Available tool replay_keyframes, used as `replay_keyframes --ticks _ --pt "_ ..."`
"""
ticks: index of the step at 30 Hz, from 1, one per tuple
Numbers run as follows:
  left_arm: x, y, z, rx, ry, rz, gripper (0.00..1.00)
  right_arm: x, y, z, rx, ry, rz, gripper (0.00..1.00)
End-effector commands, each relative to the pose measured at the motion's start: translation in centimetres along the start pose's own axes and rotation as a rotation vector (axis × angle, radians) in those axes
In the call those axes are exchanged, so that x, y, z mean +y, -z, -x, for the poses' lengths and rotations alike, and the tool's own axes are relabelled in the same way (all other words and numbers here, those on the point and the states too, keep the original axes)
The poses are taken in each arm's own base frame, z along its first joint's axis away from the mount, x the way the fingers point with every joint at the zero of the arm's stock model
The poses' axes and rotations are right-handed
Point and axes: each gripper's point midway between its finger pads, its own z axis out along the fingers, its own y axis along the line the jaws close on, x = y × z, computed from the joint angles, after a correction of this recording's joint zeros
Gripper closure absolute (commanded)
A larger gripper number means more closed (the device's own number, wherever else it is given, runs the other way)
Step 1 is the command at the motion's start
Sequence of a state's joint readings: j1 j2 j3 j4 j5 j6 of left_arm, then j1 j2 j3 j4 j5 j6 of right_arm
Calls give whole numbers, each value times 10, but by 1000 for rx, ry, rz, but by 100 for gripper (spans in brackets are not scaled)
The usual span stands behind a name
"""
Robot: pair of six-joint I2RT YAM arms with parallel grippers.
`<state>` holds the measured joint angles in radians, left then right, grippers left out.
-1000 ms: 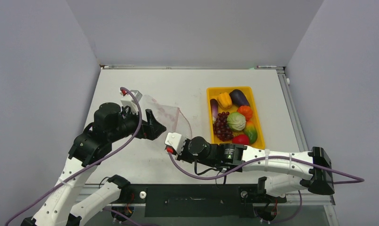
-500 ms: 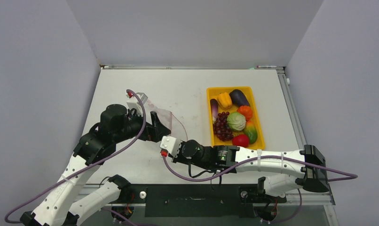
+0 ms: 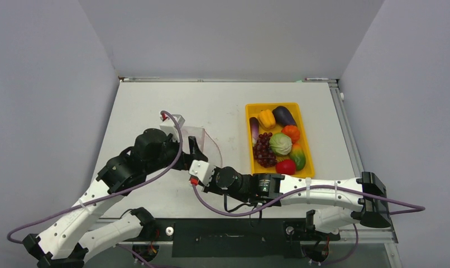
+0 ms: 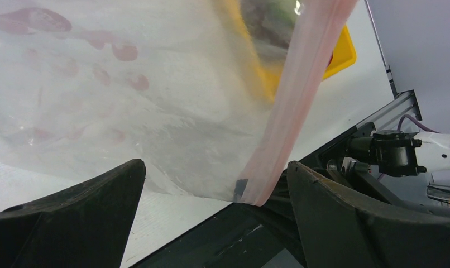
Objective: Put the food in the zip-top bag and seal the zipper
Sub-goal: Open the zipper of the food storage bag at the center of the board.
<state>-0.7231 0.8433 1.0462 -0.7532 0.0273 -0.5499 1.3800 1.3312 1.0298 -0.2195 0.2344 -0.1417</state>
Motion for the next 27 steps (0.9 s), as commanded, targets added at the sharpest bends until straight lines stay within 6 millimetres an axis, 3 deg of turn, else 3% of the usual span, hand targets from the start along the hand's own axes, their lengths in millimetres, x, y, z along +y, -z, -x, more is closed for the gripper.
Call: replay_keyframes --ticks 1,9,18,27 --pt "-18 -3 8 -53 15 -21 4 -11 4 31 -88 -47 -45 92" --pt "-9 -8 3 -79 17 55 1 -14 5 36 -111 -75 -61 93" --pt "-1 -14 -2 -63 11 97 40 -15 7 42 -149 -130 -71 95" --pt "-6 -9 2 -79 9 71 74 -12 4 39 -144 -165 -68 95"
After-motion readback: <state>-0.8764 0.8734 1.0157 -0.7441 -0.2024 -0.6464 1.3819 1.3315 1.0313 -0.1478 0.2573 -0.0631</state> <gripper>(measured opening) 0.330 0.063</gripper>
